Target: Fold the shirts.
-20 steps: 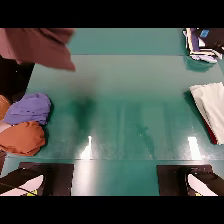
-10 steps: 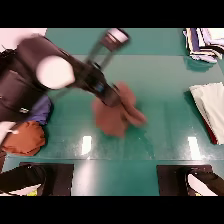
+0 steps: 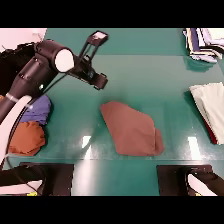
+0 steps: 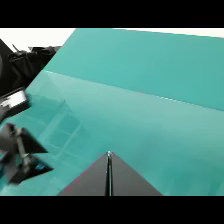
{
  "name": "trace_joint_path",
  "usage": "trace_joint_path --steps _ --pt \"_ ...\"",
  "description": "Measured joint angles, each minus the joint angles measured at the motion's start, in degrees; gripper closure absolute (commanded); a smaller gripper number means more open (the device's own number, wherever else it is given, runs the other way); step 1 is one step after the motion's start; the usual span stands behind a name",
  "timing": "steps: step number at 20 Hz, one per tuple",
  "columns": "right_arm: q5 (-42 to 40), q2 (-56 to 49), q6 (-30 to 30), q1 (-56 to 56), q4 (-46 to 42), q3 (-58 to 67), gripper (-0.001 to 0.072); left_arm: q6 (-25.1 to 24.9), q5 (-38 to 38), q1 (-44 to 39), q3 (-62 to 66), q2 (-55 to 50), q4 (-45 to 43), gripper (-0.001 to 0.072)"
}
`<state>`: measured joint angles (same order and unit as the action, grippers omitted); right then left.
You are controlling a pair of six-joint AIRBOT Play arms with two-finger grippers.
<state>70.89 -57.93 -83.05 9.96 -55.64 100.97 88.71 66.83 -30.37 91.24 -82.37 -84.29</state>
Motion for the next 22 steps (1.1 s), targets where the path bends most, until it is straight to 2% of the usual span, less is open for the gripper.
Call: trace_joint_path --steps 7,14,15,16,17,22 --pt "0.83 -0.07 0.0 0.0 -0.04 0.0 0.0694 -12.7 4.26 6.12 -0.11 -15.56 17.14 0.0177" --pt "0.87 -0.07 0.0 0.0 -0.07 0.0 0.0693 -17.51 6.36 6.78 -0.63 -22.08 24.81 0.018" --pt "0.87 -0.07 0.0 0.0 -0.07 0.0 0.0694 -17.75 6.54 6.78 -0.68 -22.32 25.16 0.0329" --pt "0.87 -0.07 0.0 0.0 -0.07 0.0 0.0694 -17.99 6.78 6.84 -0.76 -22.53 25.38 0.0559" --pt "0.9 -0.07 0.0 0.0 -0.07 0.0 0.0694 -18.16 6.88 6.88 -0.79 -22.62 25.57 0.0678" --pt "3.34 -0.07 -0.24 0.0 -2.08 -0.07 0.0694 -17.07 8.48 8.41 0.55 -21.0 25.2 0.068"
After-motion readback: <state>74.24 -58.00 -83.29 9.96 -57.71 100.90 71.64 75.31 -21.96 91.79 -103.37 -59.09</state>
